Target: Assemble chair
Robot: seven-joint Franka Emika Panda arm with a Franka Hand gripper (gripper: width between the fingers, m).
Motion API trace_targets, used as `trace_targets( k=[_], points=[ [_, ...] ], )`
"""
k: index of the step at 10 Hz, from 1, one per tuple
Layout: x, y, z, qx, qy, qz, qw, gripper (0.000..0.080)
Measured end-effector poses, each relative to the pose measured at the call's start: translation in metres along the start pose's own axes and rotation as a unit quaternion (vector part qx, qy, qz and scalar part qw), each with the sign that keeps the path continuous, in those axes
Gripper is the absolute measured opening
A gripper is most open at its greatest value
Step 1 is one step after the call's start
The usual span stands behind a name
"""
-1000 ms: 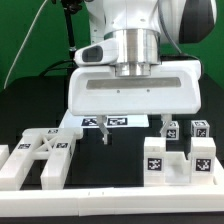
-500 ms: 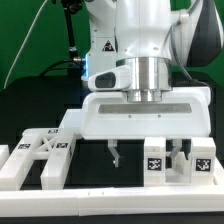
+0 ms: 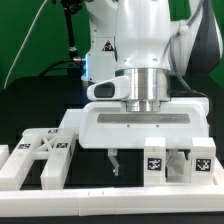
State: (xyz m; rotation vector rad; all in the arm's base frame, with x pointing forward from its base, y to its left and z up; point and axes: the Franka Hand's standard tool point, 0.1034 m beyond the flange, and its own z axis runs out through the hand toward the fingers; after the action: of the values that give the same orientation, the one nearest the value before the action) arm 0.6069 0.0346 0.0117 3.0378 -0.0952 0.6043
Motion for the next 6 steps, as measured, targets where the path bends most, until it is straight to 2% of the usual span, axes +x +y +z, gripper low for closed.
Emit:
trace_targets(
  k=[1, 3, 4, 5, 6],
  points=[
    [-0.0002, 0.0002, 0.0001, 0.0, 0.0, 0.0, 1.0, 0.0441],
    [-0.0003, 0.0002, 0.0002, 0.0, 0.0, 0.0, 1.0, 0.0168],
    [-0.0004, 0.0002, 0.0002, 0.0, 0.0, 0.0, 1.0, 0.0168],
    [0.0003, 0.0002, -0.0002, 0.0, 0.0, 0.0, 1.0, 0.0035],
    [0.0007, 0.0001, -0.0005, 0.0, 0.001, 0.0, 1.0, 0.0034]
  ],
)
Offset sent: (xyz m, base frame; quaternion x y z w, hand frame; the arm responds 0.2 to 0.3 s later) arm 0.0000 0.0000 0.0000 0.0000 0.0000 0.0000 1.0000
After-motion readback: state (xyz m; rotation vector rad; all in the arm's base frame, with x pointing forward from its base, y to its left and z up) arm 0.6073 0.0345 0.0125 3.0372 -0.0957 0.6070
